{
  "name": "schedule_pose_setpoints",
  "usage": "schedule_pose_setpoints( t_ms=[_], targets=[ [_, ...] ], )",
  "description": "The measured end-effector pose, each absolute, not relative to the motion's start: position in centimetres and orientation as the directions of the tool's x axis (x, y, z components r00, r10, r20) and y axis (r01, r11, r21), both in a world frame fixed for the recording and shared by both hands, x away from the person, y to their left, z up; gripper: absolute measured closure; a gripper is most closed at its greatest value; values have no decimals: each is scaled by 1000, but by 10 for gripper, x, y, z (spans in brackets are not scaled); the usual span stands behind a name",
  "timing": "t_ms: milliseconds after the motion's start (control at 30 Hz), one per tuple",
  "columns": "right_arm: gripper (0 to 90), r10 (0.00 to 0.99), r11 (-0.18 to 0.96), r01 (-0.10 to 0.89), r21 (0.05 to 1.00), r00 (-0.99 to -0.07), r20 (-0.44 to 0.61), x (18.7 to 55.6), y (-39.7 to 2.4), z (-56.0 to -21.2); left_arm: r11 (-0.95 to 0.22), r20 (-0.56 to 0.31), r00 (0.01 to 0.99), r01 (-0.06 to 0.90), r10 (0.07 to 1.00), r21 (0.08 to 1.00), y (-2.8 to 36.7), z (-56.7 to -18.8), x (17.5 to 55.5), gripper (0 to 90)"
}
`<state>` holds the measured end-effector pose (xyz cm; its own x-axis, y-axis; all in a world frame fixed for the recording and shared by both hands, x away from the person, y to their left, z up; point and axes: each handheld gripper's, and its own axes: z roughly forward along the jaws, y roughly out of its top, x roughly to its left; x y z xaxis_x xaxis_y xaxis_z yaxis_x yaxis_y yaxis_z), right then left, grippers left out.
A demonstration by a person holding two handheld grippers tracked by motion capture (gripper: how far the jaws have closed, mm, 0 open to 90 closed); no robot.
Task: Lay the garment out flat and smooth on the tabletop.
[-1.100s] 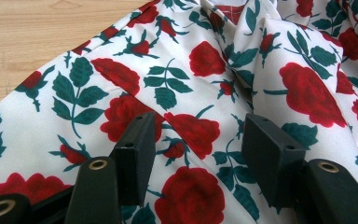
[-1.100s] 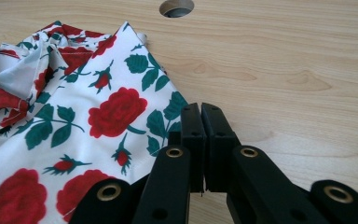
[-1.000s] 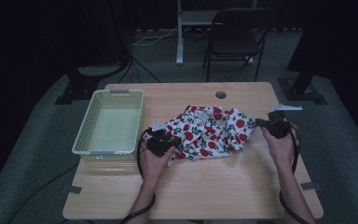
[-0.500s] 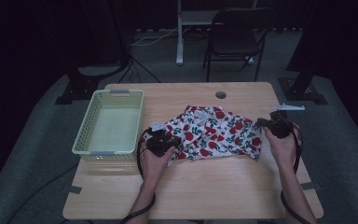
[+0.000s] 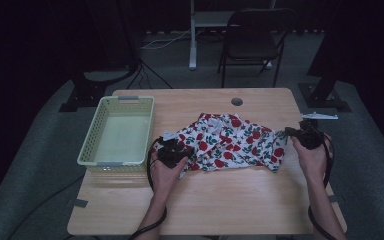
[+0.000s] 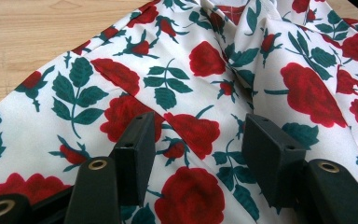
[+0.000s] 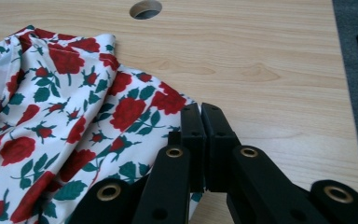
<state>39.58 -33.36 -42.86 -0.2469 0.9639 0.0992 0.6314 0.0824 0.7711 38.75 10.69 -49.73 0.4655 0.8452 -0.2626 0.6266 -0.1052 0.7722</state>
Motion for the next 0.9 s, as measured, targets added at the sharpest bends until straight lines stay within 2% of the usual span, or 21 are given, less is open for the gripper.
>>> schedule_pose_setpoints(
  t_ms=[900],
  targets=[
    [888, 977, 63, 644, 763, -194, 84, 389, -360, -429, -108, -263, 467, 628, 844, 770, 107, -497, 388, 460]
  ],
)
